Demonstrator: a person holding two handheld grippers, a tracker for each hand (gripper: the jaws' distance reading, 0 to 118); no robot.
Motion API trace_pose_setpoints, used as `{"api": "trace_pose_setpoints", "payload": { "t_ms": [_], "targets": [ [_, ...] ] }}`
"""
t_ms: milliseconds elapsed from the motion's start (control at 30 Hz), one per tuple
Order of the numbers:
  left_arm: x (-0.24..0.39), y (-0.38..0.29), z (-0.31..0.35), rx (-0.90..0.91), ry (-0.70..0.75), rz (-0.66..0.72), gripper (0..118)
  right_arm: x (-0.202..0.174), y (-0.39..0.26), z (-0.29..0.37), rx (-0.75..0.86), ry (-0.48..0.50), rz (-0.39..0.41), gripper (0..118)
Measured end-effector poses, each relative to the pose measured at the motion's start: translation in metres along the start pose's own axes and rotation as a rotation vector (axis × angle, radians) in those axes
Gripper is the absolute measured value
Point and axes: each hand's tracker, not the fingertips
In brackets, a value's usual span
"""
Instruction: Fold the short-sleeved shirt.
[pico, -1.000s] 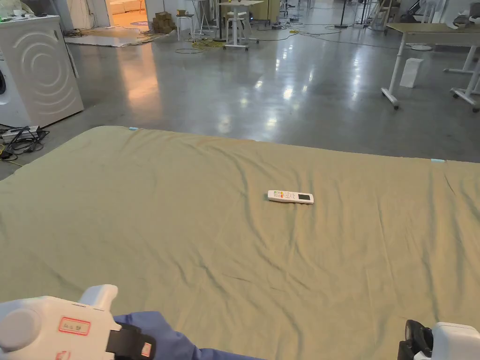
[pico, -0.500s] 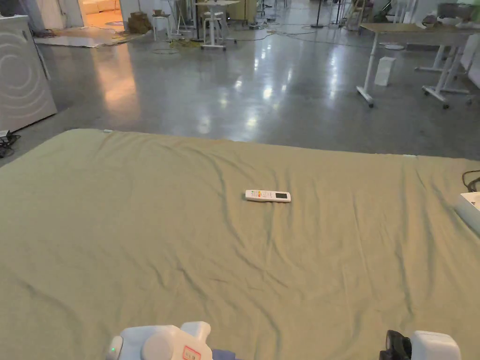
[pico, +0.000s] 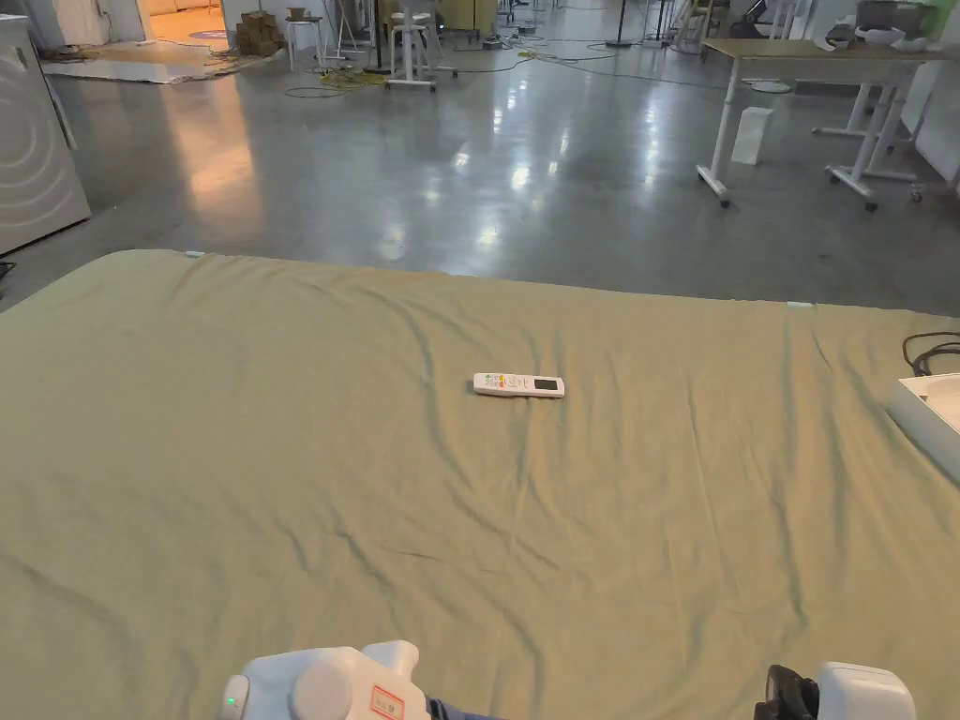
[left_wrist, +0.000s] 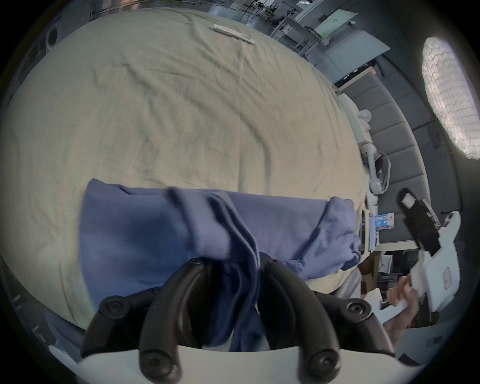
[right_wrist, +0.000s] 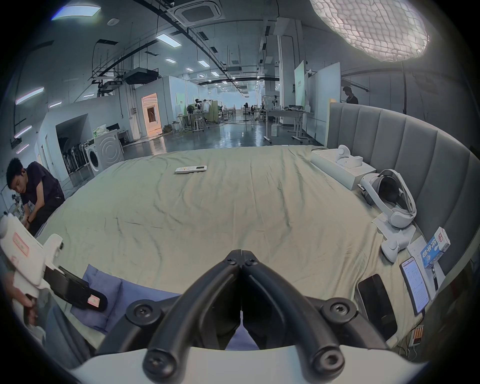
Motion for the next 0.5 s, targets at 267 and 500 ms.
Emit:
{"api": "trace_pose_setpoints", "payload": {
  "t_ms": [267, 500],
  "targets": [
    [-0.017, 0.0, 0.064, 0.149, -0.099, 0.006, 31, -0.002, 0.004, 0.0, 0.001, 0.01, -0.005, 0],
    [-0.028, -0.006, 0.023, 0.067, -0.108, -0.027, 16, -0.004, 0.003, -0.002, -0.004, 0.023, -0.015, 0]
  ]
}}
